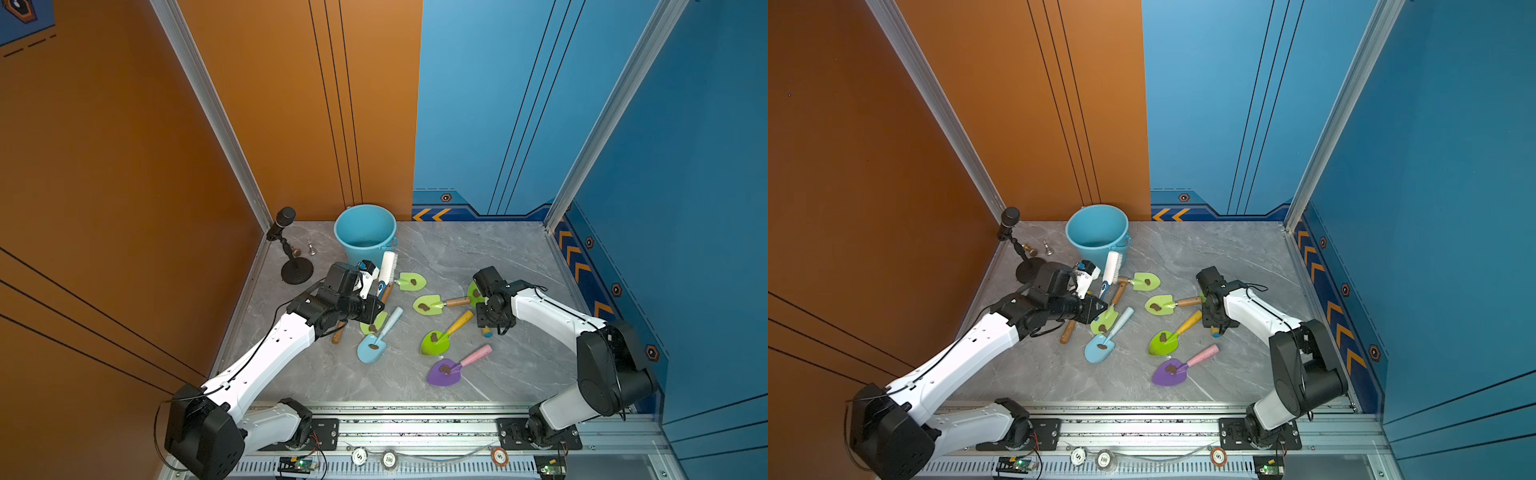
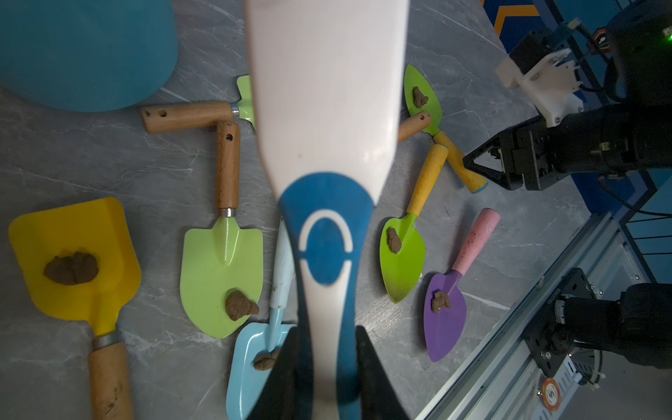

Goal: Brush the soil off the hand trowel and place it into the bucket
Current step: Pick up the hand trowel from the center of the board.

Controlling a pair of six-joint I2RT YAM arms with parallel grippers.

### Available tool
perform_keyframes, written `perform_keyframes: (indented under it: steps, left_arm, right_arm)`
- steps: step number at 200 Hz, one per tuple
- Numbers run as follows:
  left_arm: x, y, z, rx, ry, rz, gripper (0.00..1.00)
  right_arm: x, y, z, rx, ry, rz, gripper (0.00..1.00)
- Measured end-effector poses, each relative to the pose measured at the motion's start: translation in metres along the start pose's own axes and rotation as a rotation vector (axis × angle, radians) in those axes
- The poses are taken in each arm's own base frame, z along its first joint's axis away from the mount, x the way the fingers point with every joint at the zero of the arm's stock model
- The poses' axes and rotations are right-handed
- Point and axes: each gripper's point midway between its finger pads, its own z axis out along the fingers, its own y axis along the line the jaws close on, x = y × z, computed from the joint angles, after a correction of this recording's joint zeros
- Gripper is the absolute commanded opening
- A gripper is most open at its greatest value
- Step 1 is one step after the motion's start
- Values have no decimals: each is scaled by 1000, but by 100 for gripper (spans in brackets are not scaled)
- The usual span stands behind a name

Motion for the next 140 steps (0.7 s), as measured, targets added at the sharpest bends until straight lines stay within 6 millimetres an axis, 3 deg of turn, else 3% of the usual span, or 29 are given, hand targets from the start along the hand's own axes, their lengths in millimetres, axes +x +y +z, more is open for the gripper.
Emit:
perform_keyframes:
  steps: [60,114,140]
  left_arm:
    - [1,0,0,-1,3,-1,0]
    - [1,1,0,-4,2,-1,0]
    - [1,0,0,-3,3,0,0]
  right_arm:
    - [9,10,14,-44,32,5,48]
    - [21,14,24,-24,56,-2,20]
    - [18,10,22,9,34,-11,13]
